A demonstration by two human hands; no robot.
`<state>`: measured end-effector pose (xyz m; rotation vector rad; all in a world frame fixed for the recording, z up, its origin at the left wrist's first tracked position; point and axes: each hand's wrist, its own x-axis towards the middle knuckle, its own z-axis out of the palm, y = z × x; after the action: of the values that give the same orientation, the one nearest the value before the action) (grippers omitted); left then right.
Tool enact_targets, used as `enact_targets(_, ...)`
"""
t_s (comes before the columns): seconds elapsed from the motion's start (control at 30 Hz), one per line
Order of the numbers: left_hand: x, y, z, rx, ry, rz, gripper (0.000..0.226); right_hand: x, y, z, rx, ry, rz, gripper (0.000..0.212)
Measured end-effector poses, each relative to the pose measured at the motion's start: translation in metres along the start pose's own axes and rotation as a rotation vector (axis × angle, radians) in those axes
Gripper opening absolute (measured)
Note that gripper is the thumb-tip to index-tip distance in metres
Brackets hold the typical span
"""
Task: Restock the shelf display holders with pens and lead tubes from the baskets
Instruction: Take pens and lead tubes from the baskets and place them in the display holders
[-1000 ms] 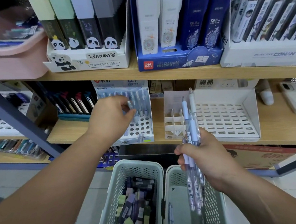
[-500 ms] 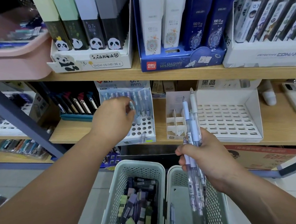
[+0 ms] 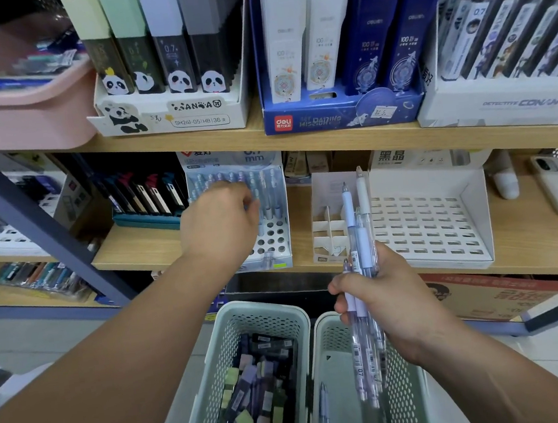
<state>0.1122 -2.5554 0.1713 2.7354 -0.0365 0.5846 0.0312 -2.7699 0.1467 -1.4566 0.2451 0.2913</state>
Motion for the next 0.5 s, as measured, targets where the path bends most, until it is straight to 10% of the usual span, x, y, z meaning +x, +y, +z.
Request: enact_targets(0.5, 0.0019, 0.0034, 0.0075, 0.222, -0.056, 0.048, 0.027, -0.0092, -0.0077, 0.0024, 0.052, -0.208, 0.031, 0.037)
